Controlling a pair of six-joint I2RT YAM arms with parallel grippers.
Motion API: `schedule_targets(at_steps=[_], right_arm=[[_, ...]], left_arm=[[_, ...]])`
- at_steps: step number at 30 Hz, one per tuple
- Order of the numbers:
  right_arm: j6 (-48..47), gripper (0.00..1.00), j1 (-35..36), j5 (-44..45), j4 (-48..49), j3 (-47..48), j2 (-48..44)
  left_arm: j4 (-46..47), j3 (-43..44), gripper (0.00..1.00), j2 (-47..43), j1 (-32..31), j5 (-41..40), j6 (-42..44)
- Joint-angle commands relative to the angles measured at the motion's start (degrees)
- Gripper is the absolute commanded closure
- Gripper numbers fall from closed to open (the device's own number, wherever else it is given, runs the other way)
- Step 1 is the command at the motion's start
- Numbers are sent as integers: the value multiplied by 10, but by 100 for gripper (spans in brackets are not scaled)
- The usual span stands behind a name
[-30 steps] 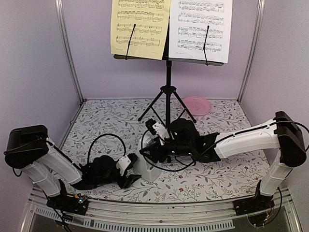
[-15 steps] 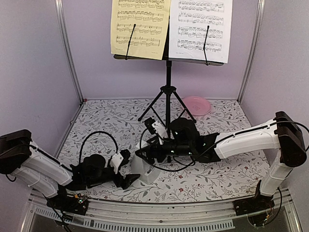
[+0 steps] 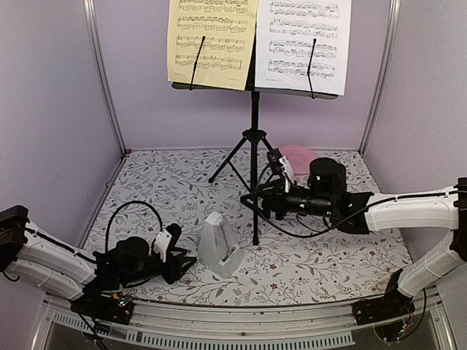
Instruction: Set up the instrument practice props
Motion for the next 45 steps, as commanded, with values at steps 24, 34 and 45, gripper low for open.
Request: schedule_targets(at_steps=[24, 34, 45], right_arm=[[-12, 57, -32, -80, 10, 11, 201], [-18, 61, -14, -79, 1, 21, 229], [-8, 62, -3, -69, -1, 5, 209]], left_arm=[[28, 43, 73, 131, 13, -18, -65], [72, 50, 74, 153, 70, 37, -60], [73, 39, 75, 157, 95, 54, -104]])
